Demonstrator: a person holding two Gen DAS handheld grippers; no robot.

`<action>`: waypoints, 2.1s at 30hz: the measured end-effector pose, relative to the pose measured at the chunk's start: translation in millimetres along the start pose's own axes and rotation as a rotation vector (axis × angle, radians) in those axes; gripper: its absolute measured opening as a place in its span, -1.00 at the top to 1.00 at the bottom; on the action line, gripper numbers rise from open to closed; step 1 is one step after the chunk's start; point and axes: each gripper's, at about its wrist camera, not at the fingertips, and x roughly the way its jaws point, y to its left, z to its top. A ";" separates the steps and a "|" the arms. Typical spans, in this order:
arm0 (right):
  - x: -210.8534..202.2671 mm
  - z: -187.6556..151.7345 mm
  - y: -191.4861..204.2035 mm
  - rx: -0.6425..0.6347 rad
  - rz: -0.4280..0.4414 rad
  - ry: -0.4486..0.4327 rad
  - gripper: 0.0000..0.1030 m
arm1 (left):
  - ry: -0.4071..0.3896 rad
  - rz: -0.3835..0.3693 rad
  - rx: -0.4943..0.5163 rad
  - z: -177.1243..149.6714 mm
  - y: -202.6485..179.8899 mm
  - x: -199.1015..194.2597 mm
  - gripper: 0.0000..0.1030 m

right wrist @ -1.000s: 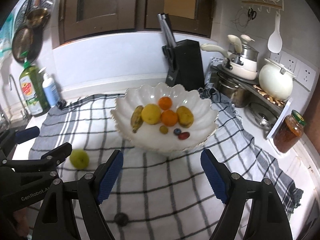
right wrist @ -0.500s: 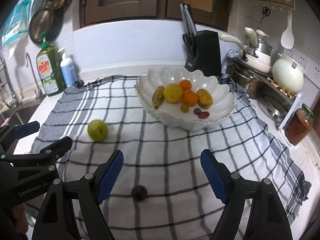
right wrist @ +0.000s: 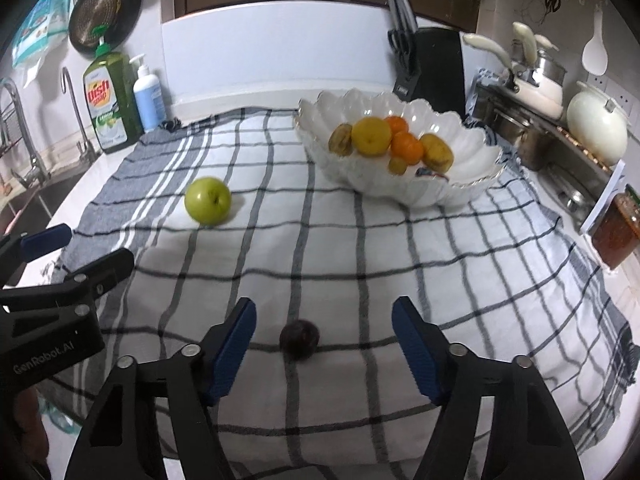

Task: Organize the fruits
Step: 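Grasp the dark round fruit on the cloth with the right tool, then grasp the green apple with the left tool while the right tool holds the dark fruit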

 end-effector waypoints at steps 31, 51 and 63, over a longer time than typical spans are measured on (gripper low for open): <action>28.7 -17.5 5.5 0.056 0.052 0.029 0.47 | 0.019 0.016 0.019 -10.1 5.2 11.9 -0.64; 25.5 29.8 -12.4 0.080 0.006 -0.027 0.47 | -0.006 -0.054 0.039 38.3 -7.8 36.5 -0.64; 47.1 47.6 -19.4 0.099 -0.028 -0.005 0.47 | 0.046 -0.106 0.065 56.8 -16.5 80.4 -0.59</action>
